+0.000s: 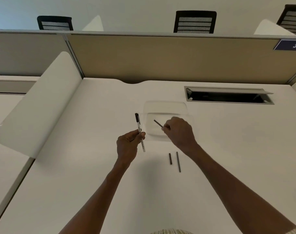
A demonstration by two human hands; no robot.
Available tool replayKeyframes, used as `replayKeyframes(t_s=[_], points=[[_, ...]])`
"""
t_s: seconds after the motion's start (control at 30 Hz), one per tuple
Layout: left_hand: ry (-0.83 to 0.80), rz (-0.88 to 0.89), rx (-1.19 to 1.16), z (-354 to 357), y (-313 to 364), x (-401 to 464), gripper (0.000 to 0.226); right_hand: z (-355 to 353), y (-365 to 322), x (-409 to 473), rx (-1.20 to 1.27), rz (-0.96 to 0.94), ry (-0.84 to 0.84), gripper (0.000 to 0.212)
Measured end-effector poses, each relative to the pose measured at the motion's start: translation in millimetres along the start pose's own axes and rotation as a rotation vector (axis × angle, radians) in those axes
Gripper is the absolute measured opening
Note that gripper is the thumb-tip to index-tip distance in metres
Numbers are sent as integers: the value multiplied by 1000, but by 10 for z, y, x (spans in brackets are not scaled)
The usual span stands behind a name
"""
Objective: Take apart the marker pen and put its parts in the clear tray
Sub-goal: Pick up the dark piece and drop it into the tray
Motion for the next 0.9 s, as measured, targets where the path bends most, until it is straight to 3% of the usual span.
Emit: replayKeyframes(t_s=[0.2,0.47,0.67,0.9], points=[[9,-3,-51,15,-5,154,8,20,194,506,-172,-57,-91,20],[38,-26,-86,-37,5,305,7,377,414,1047,-264,-102,-383,10],[62,-54,-119,-67,-71,368,9,572,475,1244,-289,-115,-456,5],[71,-95,-125,-72,-171,373,10,680,478,1289,-310,-101,-517,17]])
Point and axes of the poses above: each hand's wrist, its own x-axis towards the middle knuckle, its own z-axis out of the palm, y = z × x, the point moved 4 cm from there along x, towards the middle knuckle, and after that the axes turned 11 degrees about -y, right-handed, at the moved point
